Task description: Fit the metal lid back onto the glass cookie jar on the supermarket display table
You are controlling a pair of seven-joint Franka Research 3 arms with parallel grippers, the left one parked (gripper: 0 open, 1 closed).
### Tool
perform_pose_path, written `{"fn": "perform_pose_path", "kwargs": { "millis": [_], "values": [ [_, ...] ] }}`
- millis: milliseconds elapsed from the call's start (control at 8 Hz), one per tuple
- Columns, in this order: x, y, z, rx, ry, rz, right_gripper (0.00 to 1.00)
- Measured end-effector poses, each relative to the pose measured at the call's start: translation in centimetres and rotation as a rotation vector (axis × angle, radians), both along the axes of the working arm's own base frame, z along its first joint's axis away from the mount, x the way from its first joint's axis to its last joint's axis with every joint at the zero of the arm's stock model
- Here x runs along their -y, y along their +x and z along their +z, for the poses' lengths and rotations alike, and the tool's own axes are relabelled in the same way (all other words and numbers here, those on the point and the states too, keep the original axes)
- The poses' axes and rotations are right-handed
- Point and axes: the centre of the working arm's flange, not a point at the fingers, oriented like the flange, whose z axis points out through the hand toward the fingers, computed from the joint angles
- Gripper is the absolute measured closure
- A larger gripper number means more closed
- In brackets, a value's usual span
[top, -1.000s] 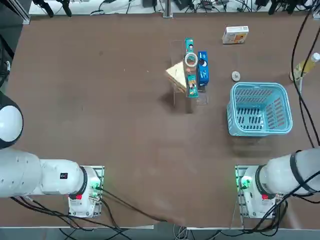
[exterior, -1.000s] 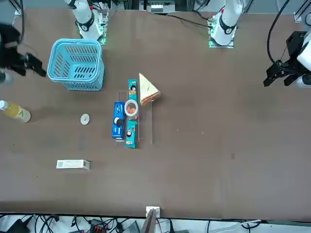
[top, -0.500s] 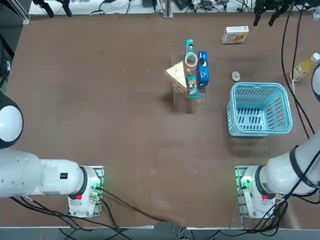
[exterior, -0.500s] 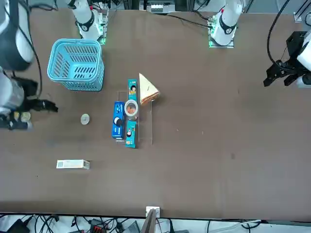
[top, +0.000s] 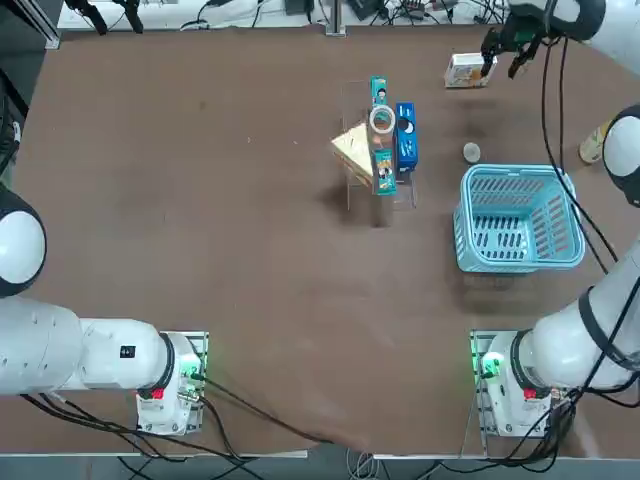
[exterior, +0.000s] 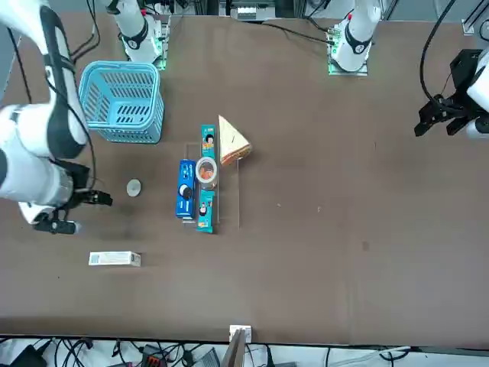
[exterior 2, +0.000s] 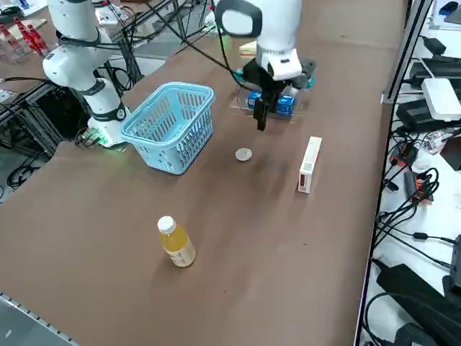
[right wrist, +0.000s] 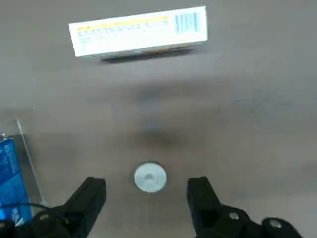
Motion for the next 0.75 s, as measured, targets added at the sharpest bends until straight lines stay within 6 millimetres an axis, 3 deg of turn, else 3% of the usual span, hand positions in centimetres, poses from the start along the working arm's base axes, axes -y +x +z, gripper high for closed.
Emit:
{"fn": "perform_pose_path", "kwargs": {
  "millis": [250, 500, 750],
  "values": [
    [-1.0, -1.5, -4.8, 0.042, 0.005, 0.002, 0.00],
    [-1.6, -4.4, -9.4, 0.056, 0.008, 0.007, 0.00],
    [-2.4, -6.9, -11.2, 0.022, 0.005, 0.019, 0.00]
  ]
}}
